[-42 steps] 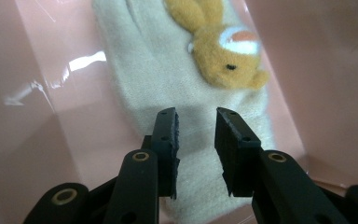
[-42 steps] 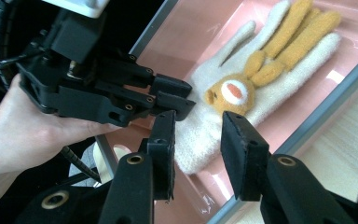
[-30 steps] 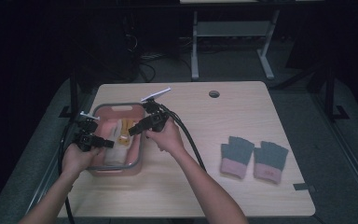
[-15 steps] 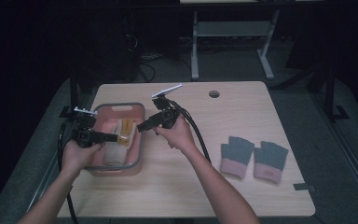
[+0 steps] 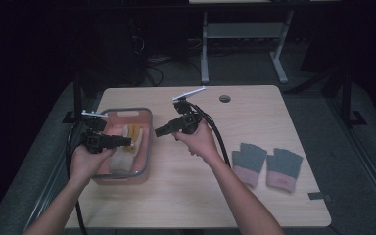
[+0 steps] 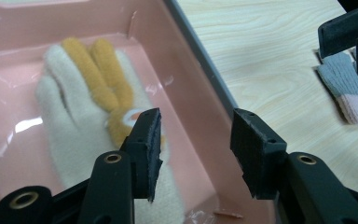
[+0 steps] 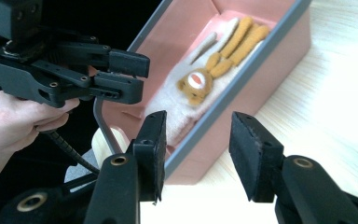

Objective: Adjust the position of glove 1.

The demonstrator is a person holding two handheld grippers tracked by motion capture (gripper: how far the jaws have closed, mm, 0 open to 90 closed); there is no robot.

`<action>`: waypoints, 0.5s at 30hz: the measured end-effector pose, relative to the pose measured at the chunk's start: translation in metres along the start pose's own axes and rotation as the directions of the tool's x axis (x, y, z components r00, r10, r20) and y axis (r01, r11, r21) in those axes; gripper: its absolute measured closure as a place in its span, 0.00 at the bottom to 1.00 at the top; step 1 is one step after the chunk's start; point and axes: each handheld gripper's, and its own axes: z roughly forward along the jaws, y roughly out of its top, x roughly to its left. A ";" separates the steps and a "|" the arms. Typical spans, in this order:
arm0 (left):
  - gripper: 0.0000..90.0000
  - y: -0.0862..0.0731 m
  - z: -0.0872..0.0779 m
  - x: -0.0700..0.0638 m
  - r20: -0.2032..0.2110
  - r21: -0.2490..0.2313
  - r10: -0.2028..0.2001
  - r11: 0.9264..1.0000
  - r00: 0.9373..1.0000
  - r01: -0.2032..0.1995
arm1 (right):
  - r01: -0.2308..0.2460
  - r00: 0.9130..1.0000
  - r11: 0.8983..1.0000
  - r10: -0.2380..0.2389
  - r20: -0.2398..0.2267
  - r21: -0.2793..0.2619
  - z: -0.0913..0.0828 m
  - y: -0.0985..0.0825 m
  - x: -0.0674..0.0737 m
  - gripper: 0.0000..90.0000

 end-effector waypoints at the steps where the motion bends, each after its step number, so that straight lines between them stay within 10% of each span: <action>1: 0.59 0.000 0.000 -0.002 0.004 -0.001 0.005 1.000 1.000 -0.005 | -0.001 1.000 1.000 0.001 0.001 -0.003 -0.002 -0.002 -0.001 0.62; 15: 0.52 0.009 0.012 -0.032 0.034 -0.007 0.036 0.999 0.999 -0.036 | -0.033 0.999 0.999 0.033 0.022 -0.028 -0.028 -0.023 -0.014 0.60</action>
